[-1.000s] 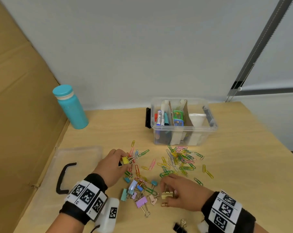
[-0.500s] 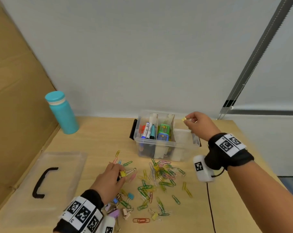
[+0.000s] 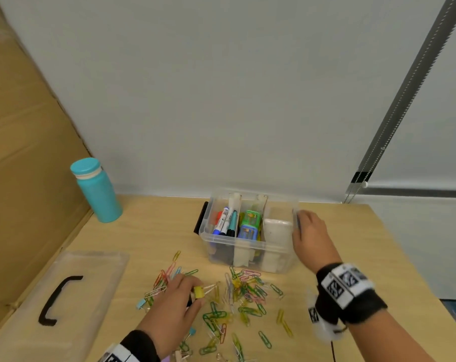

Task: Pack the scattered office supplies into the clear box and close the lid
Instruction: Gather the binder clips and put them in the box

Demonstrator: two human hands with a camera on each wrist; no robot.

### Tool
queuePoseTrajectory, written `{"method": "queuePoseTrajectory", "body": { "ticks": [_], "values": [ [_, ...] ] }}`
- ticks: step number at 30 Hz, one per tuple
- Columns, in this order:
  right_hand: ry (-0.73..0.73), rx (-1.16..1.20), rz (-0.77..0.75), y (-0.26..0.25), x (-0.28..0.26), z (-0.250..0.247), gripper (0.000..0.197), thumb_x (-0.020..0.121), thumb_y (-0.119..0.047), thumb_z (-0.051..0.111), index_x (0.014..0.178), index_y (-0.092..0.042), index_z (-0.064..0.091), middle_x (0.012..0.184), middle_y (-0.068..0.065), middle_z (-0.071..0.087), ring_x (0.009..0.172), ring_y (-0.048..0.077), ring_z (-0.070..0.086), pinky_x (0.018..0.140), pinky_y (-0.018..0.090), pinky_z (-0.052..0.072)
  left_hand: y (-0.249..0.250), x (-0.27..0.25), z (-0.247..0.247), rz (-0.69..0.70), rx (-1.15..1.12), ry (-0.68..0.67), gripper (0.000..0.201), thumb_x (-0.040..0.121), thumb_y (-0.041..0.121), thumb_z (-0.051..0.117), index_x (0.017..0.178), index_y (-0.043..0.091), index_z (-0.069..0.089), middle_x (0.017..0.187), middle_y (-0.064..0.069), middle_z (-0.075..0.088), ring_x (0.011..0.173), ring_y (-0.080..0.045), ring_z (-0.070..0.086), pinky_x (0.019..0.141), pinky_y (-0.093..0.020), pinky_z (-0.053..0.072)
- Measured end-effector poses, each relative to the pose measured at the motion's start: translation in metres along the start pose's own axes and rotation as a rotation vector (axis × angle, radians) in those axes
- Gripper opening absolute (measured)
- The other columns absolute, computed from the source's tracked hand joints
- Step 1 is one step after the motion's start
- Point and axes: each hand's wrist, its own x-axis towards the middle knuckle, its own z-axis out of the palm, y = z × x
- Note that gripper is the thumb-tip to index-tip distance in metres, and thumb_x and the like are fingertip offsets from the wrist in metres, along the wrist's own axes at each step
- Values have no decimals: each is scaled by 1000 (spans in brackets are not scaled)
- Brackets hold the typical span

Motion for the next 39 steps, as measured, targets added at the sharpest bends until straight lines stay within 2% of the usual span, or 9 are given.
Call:
{"method": "queuePoseTrajectory", "body": {
  "ticks": [4, 8, 15, 19, 22, 27, 32, 36, 39],
  "values": [
    [3, 131, 24, 16, -20, 21, 55, 100, -29, 28, 152, -25, 12, 149, 1, 38, 127, 21, 43, 101, 35, 42, 64, 31, -16, 127, 96, 158, 36, 96, 47, 34, 130, 36, 34, 124, 19, 34, 97, -2, 46, 100, -29, 40],
    [61, 127, 26, 18, -19, 28, 56, 98, -31, 23, 151, -35, 5, 137, 2, 51, 116, 21, 51, 87, 39, 50, 119, 106, -21, 249, 250, 243, 40, 97, 35, 43, 135, 22, 39, 133, 4, 40, 115, -15, 48, 109, -39, 34],
    [41, 60, 8, 15, -20, 23, 60, 98, -28, 26, 151, -32, -2, 125, 3, 57, 110, 20, 50, 76, 33, 49, 161, 203, 4, 187, 461, 192, 42, 92, 21, 53, 131, 8, 41, 128, -10, 39, 113, -28, 51, 97, -40, 36],
    [24, 38, 12, 15, -19, 22, 61, 99, -27, 26, 152, -29, -3, 126, 2, 56, 110, 19, 50, 73, 27, 44, 166, 224, 7, 89, 274, 43, 61, 92, 34, 52, 142, 8, 30, 146, -10, 24, 131, -31, 35, 107, -42, 31],
    [20, 25, 12, 15, -19, 21, 61, 99, -28, 26, 152, -28, -4, 128, 1, 55, 112, 19, 49, 75, 28, 45, 163, 234, 4, 56, 131, -101, 55, 97, 30, 42, 145, 7, 29, 152, -13, 26, 135, -32, 36, 112, -40, 32],
    [2, 20, 18, 18, -19, 23, 58, 99, -28, 24, 152, -24, 3, 136, 6, 51, 115, 25, 49, 81, 35, 48, 148, 189, -20, 149, -57, 14, 37, 99, 15, 35, 134, 12, 47, 142, -8, 46, 129, -22, 45, 106, -28, 33],
    [6, 99, 37, 19, -19, 27, 56, 99, -28, 24, 152, -28, 6, 138, 7, 48, 114, 30, 48, 82, 39, 47, 98, 103, -37, 242, -124, 137, 28, 97, 16, 42, 120, 18, 59, 124, -1, 57, 113, -14, 55, 98, -28, 44],
    [24, 95, 66, 16, -24, 31, 54, 99, -29, 25, 151, -28, 11, 146, 8, 39, 120, 33, 44, 92, 41, 42, 39, 31, -33, 179, -90, 174, 23, 96, 18, 47, 112, 22, 62, 111, 9, 58, 100, 0, 55, 89, -18, 45],
    [195, -13, 18, 13, -31, 19, 55, 96, -34, 37, 148, -20, 24, 153, 12, 23, 135, 36, 28, 108, 49, 33, 6, 3, -23, 77, -65, 139, 16, 95, 19, 51, 104, 24, 63, 105, 10, 59, 95, 2, 56, 86, -17, 47]
  ]
}}
